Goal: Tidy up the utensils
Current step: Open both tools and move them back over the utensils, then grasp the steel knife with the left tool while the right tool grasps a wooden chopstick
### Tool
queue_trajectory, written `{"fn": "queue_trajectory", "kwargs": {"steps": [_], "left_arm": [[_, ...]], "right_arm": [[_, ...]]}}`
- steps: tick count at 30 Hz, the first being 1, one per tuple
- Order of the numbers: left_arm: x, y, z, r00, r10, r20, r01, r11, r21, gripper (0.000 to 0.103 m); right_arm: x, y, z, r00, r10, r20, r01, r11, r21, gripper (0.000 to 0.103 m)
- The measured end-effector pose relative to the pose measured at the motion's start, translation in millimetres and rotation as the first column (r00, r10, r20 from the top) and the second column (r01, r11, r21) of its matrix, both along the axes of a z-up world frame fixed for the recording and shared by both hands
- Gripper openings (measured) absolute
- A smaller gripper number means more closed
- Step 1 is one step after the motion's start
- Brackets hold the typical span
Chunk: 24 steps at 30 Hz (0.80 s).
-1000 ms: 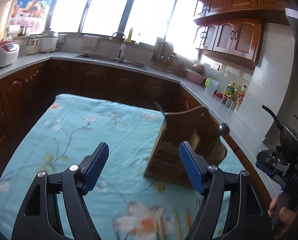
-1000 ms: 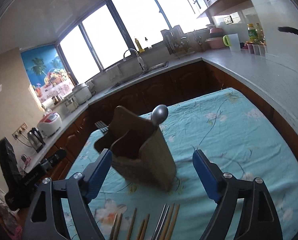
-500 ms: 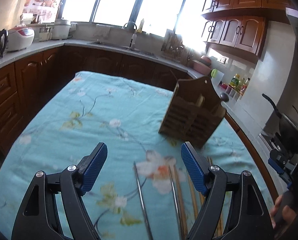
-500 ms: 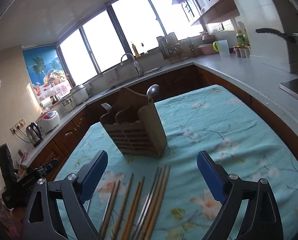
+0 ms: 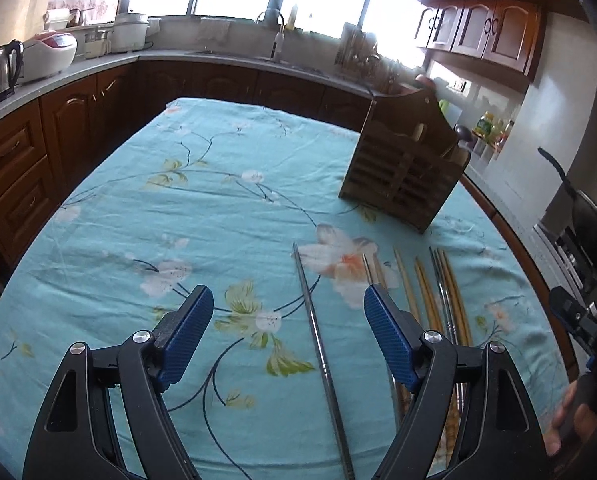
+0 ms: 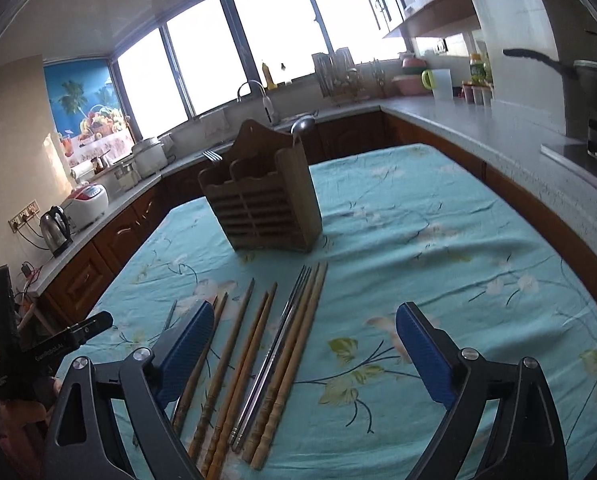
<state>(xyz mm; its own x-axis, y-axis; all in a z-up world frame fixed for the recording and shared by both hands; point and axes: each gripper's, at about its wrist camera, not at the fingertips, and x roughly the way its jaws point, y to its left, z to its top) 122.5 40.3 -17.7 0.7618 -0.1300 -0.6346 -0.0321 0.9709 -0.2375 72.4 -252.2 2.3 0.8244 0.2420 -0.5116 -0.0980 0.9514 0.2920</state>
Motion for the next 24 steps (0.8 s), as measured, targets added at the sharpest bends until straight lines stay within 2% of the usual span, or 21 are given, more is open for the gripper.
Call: {"fn": "queue_trajectory", "kwargs": {"steps": [5, 7, 10, 11, 13, 17, 19, 24], "left_arm": [[8.2, 0.8, -4.2, 0.999, 0.002, -0.038, -0.002, 1.000, 0.000, 0.080], [13.2, 1.3, -6.2, 0.998, -0.012, -0.055, 0.011, 1.000, -0.021, 0.080], [19.0, -0.8, -6.4, 0.998, -0.020, -0.067, 0.020, 1.000, -0.009, 0.079], [21.6, -1.5, -6.4, 0.997, -0.026, -0.073, 0.025, 1.000, -0.007, 0.076], [28.4, -3.0, -7.9, 0.995, -0.039, -0.092, 0.039, 0.999, -0.001, 0.068], [45.4, -5.0, -15.8, 0.986, -0.071, -0.152, 0.070, 0.997, -0.014, 0.052], [53.0, -7.3, -18.9, 0.982, -0.083, -0.172, 0.082, 0.997, -0.014, 0.048], [72.2, -13.4, -26.5, 0.971, -0.100, -0.217, 0.104, 0.995, 0.006, 0.039]], "right_arm": [[3.6, 6.7, 0.4, 1.000, 0.011, 0.003, -0.011, 1.000, -0.008, 0.092], [5.8, 8.8, -0.3, 1.000, 0.008, 0.000, -0.008, 1.000, -0.012, 0.083], [15.6, 12.1, -3.2, 0.999, 0.020, -0.027, -0.020, 1.000, -0.004, 0.071], [19.8, 13.6, -4.4, 0.999, 0.028, -0.038, -0.027, 1.000, 0.006, 0.067], [29.4, 18.2, -6.7, 0.997, 0.043, -0.066, -0.042, 0.999, 0.018, 0.052], [47.4, 31.6, -12.7, 0.991, 0.078, -0.112, -0.076, 0.997, 0.018, 0.038], [59.8, 40.5, -17.8, 0.984, 0.100, -0.145, -0.099, 0.995, 0.013, 0.026], [86.8, 56.7, -34.7, 0.965, 0.132, -0.228, -0.136, 0.991, -0.004, 0.019]]}}
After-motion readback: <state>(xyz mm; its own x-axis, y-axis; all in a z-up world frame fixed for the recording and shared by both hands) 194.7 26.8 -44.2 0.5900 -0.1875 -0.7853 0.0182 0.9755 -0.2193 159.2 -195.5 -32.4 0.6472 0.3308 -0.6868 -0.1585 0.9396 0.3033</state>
